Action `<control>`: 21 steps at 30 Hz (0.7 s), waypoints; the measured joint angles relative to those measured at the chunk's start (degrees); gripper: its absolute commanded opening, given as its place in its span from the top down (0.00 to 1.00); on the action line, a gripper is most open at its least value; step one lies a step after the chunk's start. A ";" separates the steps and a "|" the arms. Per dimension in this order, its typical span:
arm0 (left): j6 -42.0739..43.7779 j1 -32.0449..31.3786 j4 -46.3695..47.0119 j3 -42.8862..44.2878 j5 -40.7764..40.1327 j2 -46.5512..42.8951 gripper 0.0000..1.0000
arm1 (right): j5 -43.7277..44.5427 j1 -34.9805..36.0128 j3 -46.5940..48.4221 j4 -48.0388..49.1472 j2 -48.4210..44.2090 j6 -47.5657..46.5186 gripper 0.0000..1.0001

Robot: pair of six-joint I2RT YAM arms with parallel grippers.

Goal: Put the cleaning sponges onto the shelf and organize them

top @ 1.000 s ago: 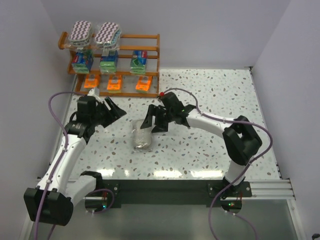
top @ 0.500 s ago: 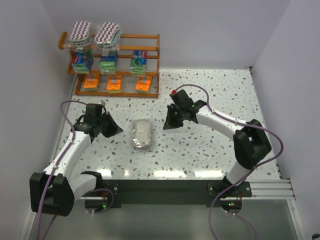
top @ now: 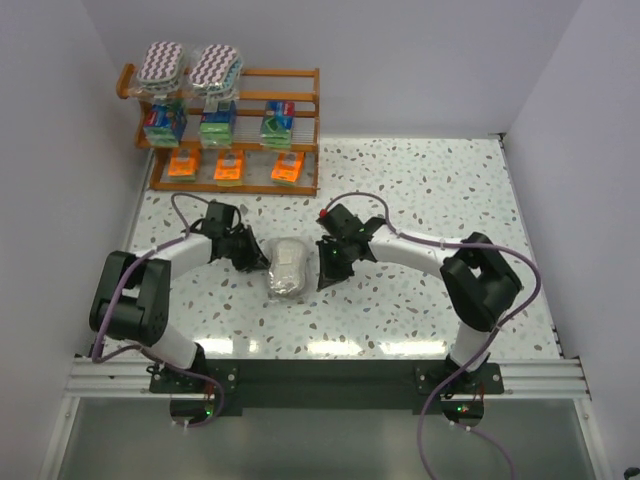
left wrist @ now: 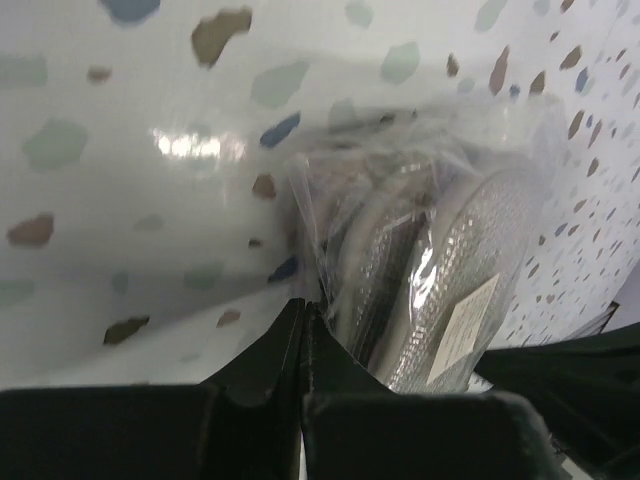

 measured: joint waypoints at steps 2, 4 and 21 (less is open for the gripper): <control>0.57 -0.09 1.77 2.82 0.98 3.67 1.00 | -0.35 1.29 -0.39 0.22 1.09 0.17 1.00; 0.79 -0.11 3.39 5.77 2.03 6.62 1.00 | -0.57 2.23 -0.50 0.28 2.08 0.35 1.00; 2.36 3.26 -0.28 15.80 -4.00 -2.40 0.46 | -2.01 2.93 9.18 5.86 11.13 3.21 1.00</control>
